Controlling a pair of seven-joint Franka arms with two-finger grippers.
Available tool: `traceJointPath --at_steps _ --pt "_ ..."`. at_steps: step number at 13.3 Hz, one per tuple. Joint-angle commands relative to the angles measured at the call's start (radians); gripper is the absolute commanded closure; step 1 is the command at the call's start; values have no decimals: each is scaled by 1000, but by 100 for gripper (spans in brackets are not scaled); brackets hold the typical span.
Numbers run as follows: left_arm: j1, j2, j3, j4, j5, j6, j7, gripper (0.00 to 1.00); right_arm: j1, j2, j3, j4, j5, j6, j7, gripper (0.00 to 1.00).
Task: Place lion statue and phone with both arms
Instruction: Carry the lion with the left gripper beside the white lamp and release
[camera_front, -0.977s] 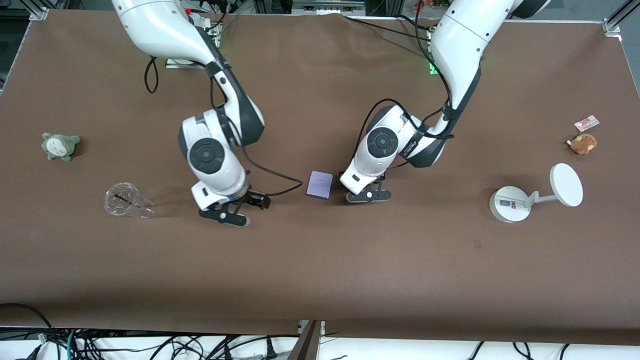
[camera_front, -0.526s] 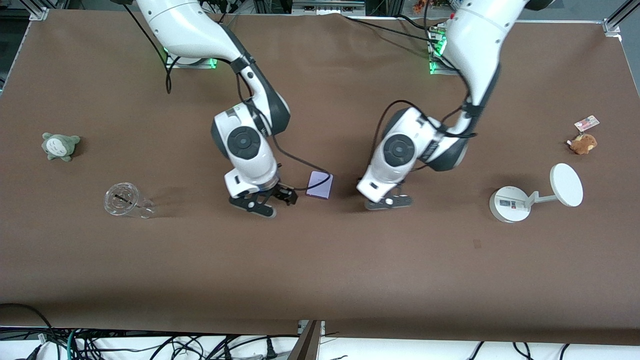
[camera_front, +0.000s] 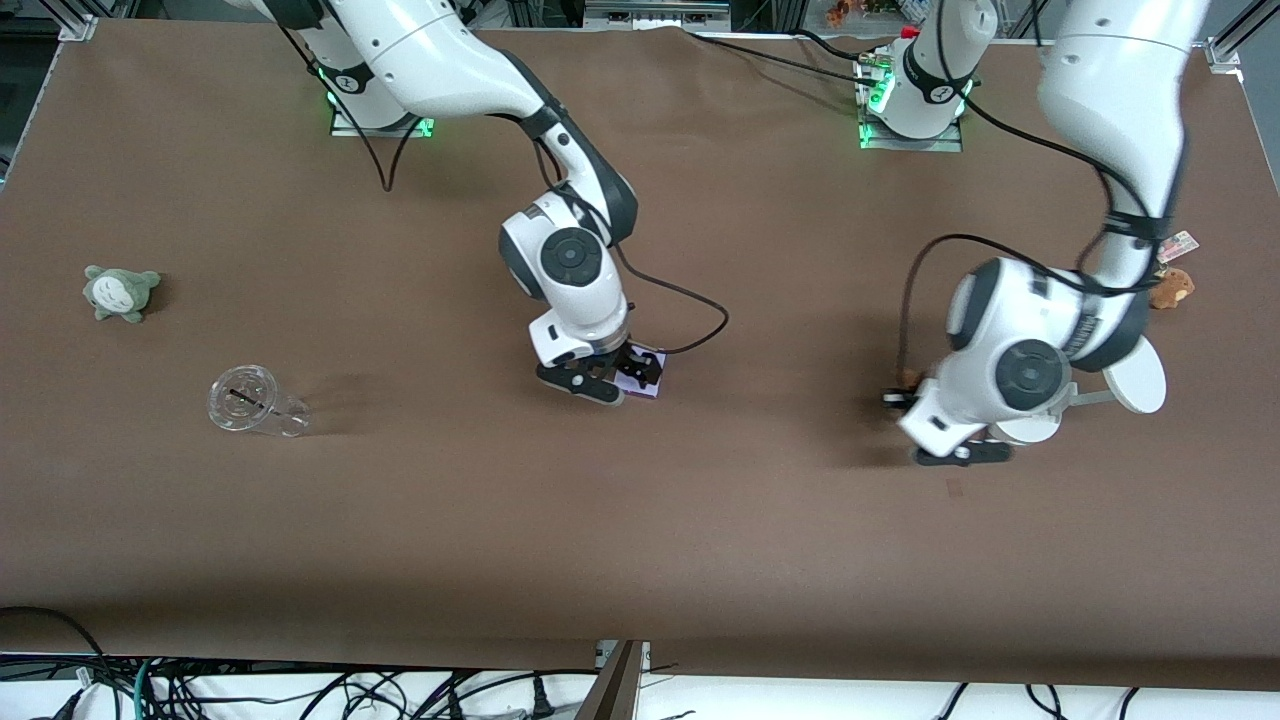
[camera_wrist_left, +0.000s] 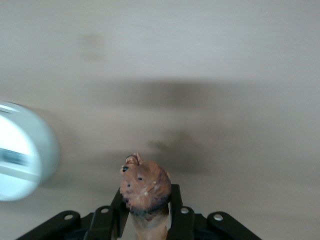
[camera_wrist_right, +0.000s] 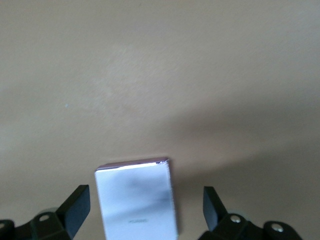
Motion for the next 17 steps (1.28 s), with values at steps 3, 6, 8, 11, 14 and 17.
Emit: traceJointPath --at_steps 3,6,8,11,14,17 --pt "82 36 -18 -42 123 108 65 100 35 57 -2 64 7 2 63 0" --pt "102 51 -24 -50 118 162 74 100 46 75 -2 64 7 4 81 0" --pt "99 47 -27 -50 108 159 71 72 55 88 -2 74 7 4 87 0" --pt "99 28 -42 -50 101 139 68 0 55 100 -2 85 7 4 101 0" --pt "102 -14 -46 -45 101 119 77 0 60 114 -2 97 7 4 124 0" --pt "98 -117 -53 -15 103 24 82 0 60 121 -2 97 7 4 126 0"
